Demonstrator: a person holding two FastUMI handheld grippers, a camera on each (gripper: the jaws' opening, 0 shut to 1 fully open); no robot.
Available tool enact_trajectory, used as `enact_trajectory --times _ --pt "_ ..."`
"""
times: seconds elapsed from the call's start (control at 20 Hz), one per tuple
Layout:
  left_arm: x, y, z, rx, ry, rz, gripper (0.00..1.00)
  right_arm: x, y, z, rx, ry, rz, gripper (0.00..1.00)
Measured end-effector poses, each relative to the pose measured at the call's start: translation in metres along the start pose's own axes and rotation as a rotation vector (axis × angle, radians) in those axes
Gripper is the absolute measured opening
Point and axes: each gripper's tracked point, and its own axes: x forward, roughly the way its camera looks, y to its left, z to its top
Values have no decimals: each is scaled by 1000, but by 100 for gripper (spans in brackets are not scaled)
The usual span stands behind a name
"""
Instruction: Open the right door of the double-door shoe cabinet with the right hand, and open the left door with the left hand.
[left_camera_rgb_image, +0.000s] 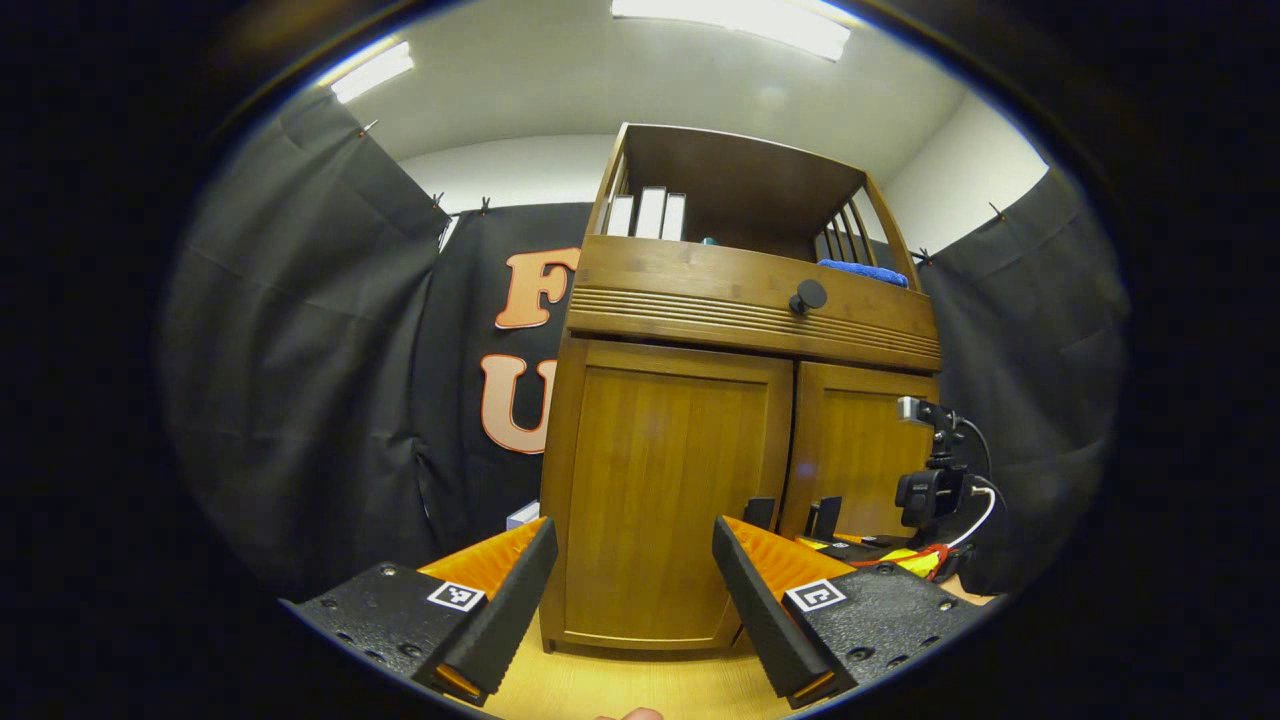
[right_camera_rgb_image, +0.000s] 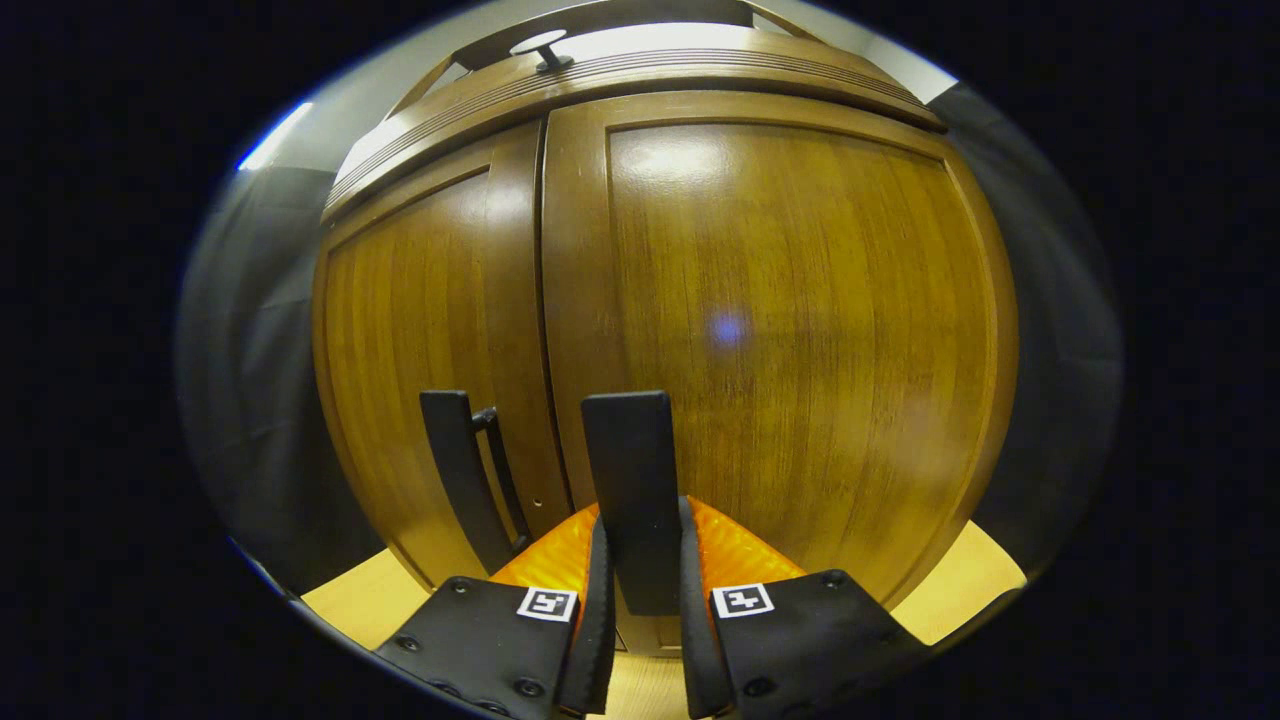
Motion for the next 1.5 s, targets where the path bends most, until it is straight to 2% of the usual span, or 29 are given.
enact_trajectory --times 0.15,0.25,0.7,0.8,0.85,0.9,0.95,1.0,1.05,1.2,1.35,1.4,1.5 --pt "-5 -5 3 6 -4 -4 94 -10 -5 -2 -34 -4 2 36" --pt "-9 -8 0 3 -6 -7 92 -21 -5 -4 -26 -1 12 32" --pt "-7 -14 -3 7 13 -58 94 -84 -23 -4 13 0 3 32" --pt "-5 -18 -4 5 20 -76 92 -98 -31 -6 16 -4 -11 31" --pt "-1 -24 -7 2 24 -87 92 -104 -35 -7 15 -6 -18 36" --pt "3 -28 -8 -2 26 -97 92 -108 -37 -7 15 -7 -25 31" --pt "6 -35 -12 -6 28 -106 92 -112 -39 -7 15 -8 -33 36" --pt "8 -37 -13 -9 28 -113 94 -116 -41 -6 16 -10 -43 35" --pt "9 -36 -15 -12 28 -120 92 -122 -45 -5 17 -13 -55 35" --pt "11 -44 -19 -19 31 -135 94 -136 -57 -3 30 -21 -88 38" --pt "11 -51 -20 -26 34 -144 92 -154 -74 0 33 -32 -128 39" --pt "11 -52 -19 -26 33 -146 95 -161 -82 -1 28 -36 -146 31" --pt "13 -53 -19 -28 31 -150 92 -175 -101 -2 25 -39 -186 39"
